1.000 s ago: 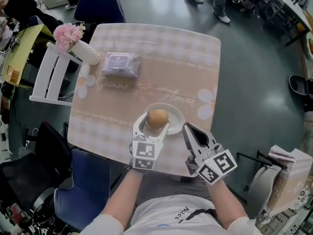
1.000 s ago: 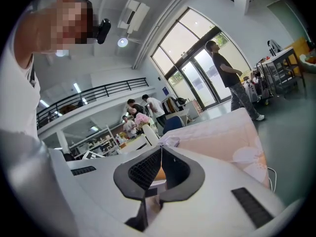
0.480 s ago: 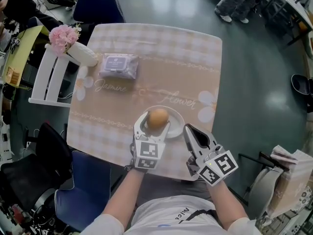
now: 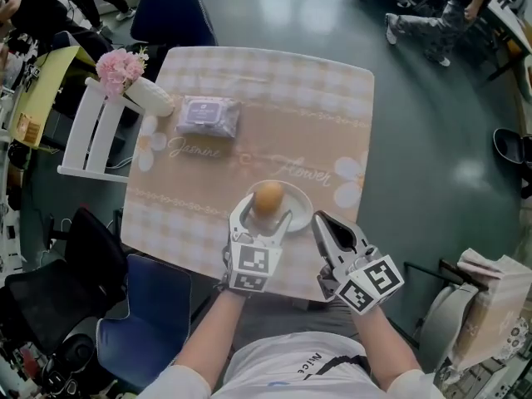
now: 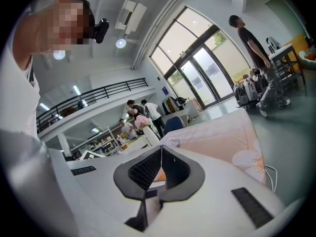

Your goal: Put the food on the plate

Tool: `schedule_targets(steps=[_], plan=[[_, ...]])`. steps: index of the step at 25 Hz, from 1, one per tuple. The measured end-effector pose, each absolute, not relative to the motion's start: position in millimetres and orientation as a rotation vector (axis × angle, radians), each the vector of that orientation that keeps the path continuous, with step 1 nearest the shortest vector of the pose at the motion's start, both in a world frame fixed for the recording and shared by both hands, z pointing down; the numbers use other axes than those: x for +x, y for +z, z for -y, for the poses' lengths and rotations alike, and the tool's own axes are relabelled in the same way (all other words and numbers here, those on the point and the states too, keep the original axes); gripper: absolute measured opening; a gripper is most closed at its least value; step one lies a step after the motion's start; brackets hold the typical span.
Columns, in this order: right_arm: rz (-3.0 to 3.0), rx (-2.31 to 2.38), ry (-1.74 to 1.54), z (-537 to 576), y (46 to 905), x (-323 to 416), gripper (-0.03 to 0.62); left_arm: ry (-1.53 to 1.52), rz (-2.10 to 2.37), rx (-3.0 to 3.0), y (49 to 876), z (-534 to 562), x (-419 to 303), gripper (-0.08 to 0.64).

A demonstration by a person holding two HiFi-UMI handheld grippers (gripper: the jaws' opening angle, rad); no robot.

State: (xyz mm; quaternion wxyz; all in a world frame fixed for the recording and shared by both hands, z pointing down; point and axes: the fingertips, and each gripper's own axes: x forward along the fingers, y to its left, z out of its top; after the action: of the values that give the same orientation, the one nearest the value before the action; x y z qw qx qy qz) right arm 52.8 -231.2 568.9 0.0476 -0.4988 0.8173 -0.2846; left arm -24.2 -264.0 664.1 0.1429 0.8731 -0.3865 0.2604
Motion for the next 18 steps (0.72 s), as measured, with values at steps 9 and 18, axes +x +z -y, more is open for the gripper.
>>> schedule_targets(steps=[9, 18], plan=[[-2.507, -1.505, -0.856, 216.7, 521.9, 41.9, 0.017, 0.659, 1.097, 2.539, 592.2, 239.2, -24.9, 0.328], [-2.535, -1.476, -0.777, 202.1, 471.0, 29.6, 0.017, 0.435, 1.158, 2.566, 504.0, 218.5, -35.4, 0.155]])
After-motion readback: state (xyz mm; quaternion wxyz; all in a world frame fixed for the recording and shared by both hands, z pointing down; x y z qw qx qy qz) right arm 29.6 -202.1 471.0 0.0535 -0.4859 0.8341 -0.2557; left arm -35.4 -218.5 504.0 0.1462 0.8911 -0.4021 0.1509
